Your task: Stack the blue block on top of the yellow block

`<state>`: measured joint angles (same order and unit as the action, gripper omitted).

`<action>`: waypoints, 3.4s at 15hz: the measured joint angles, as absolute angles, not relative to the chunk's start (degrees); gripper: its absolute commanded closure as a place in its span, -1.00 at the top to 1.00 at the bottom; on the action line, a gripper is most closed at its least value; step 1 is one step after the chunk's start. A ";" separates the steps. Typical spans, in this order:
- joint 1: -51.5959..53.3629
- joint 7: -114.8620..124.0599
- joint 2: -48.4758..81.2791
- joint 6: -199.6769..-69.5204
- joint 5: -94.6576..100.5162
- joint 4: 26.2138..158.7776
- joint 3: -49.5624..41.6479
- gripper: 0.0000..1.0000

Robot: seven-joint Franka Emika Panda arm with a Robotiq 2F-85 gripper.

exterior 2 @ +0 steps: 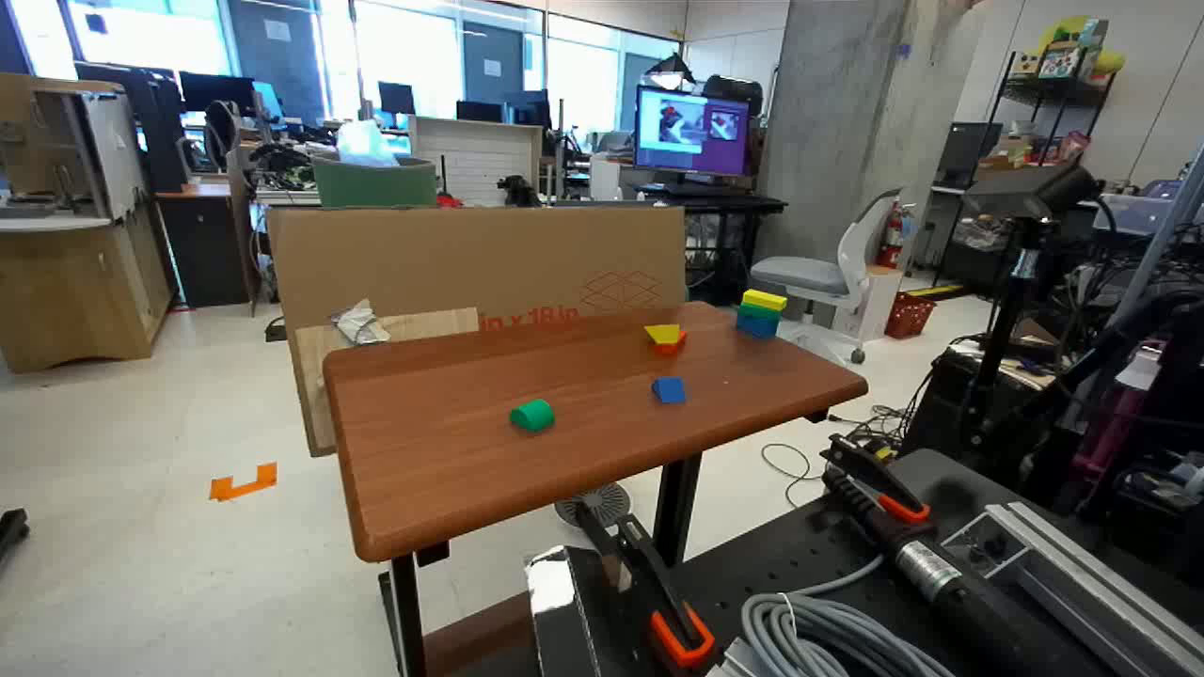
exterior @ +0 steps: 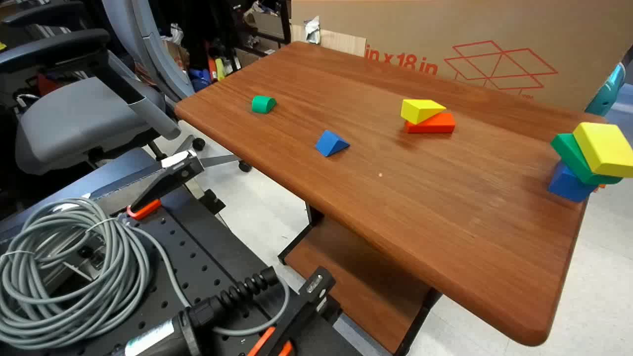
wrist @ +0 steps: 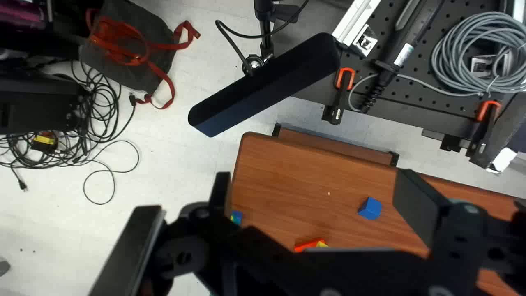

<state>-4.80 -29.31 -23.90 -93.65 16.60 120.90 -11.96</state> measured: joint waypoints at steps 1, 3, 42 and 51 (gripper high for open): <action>-4.80 -29.31 -23.90 -93.65 16.60 120.90 -11.96 1.00; -4.80 -29.31 -23.90 -93.65 16.60 120.90 -11.96 1.00; -0.97 1.61 7.35 -134.13 10.74 137.07 -1.11 1.00; -0.79 8.26 16.31 -150.11 10.61 135.34 -1.34 1.00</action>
<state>-0.79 8.26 16.31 -150.11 10.61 135.34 -1.34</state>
